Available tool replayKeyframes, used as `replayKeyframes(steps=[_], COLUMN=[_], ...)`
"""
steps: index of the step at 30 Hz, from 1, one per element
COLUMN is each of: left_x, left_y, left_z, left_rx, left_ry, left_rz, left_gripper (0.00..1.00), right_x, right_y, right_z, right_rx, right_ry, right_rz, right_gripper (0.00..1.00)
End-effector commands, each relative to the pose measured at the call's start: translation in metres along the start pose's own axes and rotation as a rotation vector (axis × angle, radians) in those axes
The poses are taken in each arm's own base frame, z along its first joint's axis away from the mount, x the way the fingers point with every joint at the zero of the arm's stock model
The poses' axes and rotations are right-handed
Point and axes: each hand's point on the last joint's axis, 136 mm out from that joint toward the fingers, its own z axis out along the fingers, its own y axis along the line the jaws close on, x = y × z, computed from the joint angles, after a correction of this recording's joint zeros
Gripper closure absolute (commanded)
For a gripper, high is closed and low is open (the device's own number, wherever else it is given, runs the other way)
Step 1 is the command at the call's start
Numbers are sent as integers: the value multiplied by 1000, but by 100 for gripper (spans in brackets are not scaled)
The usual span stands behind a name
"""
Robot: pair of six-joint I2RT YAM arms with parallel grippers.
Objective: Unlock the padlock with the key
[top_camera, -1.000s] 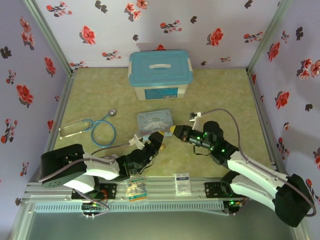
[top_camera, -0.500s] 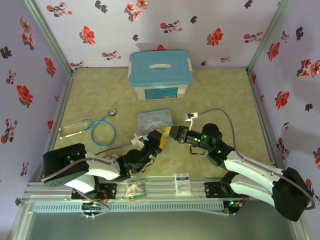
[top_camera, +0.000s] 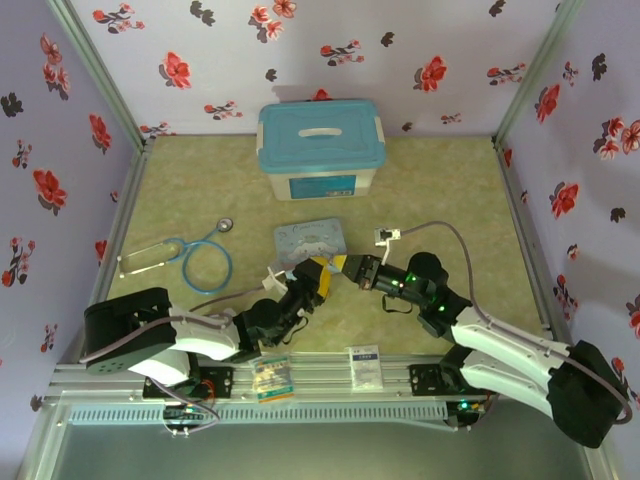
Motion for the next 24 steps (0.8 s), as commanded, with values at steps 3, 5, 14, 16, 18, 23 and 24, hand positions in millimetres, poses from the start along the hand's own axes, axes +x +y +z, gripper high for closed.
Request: replayKeyframes(steps=[3, 5, 14, 16, 18, 23, 24], left_x=[4, 4, 10, 7, 4, -2, -2], left_y=[-21, -20, -17, -19, -22, -25, -25], left_z=[1, 0, 6, 4, 1, -3, -4], left_rx=[60, 59, 53, 58, 63, 71, 71], left_ry=[-8, -10, 3, -6, -14, -28, -30], left_rz=[-5, -9, -47, -37, -32, -14, -12], left_gripper=[22, 12, 19, 24, 29, 44, 47], right_x=[1, 2, 14, 17, 20, 22, 22], right_y=[-3, -4, 3, 2, 3, 2, 1], right_z=[-2, 0, 10, 11, 12, 9, 8], right_rx=[-2, -1, -14, -8, -17, -16, -11], right_ry=[-23, -13, 36, 44, 46, 37, 37], right_rz=[8, 12, -24, -27, -27, -25, -27], right_gripper=[100, 100, 100, 100, 100, 100, 100])
